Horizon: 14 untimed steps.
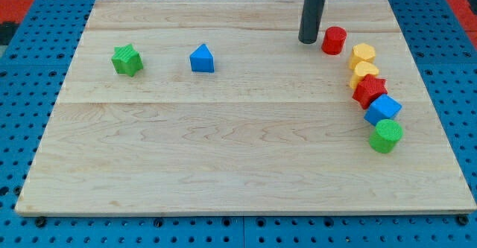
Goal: Move the blue triangle top left of the red circle
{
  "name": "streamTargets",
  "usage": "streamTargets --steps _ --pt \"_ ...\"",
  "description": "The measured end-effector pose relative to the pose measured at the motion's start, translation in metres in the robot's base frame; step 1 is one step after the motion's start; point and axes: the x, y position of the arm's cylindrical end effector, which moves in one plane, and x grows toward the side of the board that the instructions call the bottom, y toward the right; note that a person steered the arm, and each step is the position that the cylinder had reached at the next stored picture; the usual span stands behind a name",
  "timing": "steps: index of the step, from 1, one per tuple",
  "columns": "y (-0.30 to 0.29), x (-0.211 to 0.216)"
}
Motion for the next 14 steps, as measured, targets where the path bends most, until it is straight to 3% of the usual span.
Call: streamTargets --steps 3,4,7,8,9,11,13,14 --pt "0.051 0.000" --pt "0.024 0.000" --pt "-0.153 0.113" --pt "-0.238 0.101" --pt "-0.243 0.065" --pt "-0.095 0.039" --pt "-0.107 0.076" --pt "-0.083 0.070"
